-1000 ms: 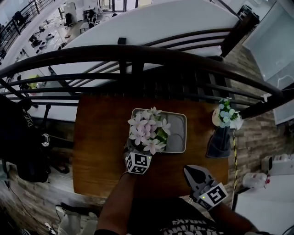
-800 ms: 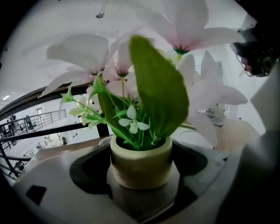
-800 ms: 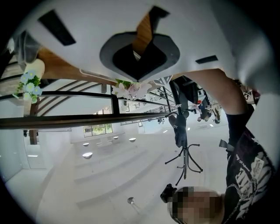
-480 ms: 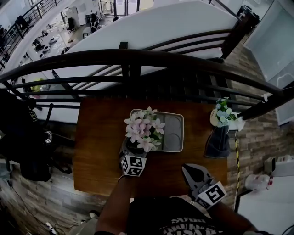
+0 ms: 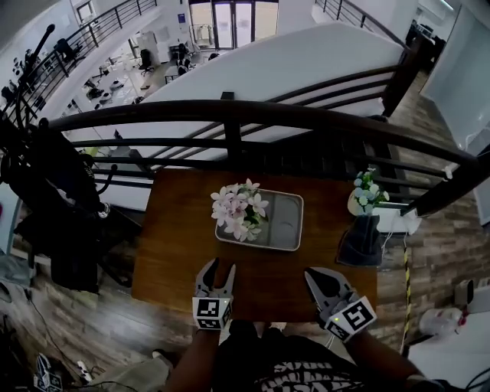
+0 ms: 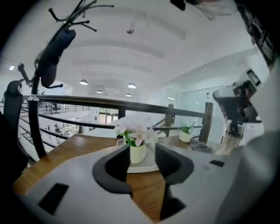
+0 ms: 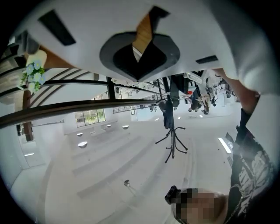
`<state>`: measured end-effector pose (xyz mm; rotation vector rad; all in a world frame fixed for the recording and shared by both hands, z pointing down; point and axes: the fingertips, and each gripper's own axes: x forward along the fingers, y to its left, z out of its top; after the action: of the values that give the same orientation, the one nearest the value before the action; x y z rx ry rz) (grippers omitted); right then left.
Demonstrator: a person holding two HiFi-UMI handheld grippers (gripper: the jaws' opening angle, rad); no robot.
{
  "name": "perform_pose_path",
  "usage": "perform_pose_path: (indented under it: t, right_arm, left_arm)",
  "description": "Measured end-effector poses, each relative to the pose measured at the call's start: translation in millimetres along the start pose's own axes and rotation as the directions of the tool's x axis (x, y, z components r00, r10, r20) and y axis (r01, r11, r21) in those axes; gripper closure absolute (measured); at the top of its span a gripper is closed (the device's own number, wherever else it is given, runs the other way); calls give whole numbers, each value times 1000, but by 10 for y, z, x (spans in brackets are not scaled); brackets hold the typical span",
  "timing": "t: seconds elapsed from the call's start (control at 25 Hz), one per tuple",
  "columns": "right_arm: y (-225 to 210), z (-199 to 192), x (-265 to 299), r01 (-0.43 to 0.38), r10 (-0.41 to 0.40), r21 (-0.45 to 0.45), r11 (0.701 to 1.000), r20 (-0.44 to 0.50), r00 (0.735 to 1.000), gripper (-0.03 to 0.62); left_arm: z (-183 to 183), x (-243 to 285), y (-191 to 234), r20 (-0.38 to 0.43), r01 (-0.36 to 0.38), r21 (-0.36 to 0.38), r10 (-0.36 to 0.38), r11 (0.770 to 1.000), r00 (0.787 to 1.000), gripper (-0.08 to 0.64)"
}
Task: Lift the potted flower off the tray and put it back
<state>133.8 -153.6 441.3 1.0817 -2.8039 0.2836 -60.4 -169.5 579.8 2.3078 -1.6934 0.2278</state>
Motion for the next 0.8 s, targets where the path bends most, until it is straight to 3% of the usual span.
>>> perform_pose_path:
  t: [0.04, 0.2, 0.48, 0.6, 0.8]
  right_arm:
    - [-3, -6, -77, -6, 6, 5, 1000, 2, 1000, 603]
    - [-25, -139, -402, -10, 11, 29, 1000, -11, 1000, 603]
    - [248, -277, -798, -25, 25, 39, 999, -12, 1000, 603]
    - [457, -369, -914, -28, 28, 36, 999, 1, 1000, 603]
    - [1137, -348, -1110, -13, 13, 17, 1000, -1, 1000, 603]
  left_arm:
    - [141, -131, -103, 34, -4, -8, 5, 1000, 999, 423]
    - [668, -617, -575, 127, 28, -30, -24, 999, 992, 546]
    - [1125, -1328, -1157, 224, 163, -118, -134, 979, 965, 554]
    - [1095, -1537, -1296, 234, 208, -134, -174, 969, 957, 554]
    - [917, -2134, -1449, 220, 270, -100, -244, 958, 945, 554]
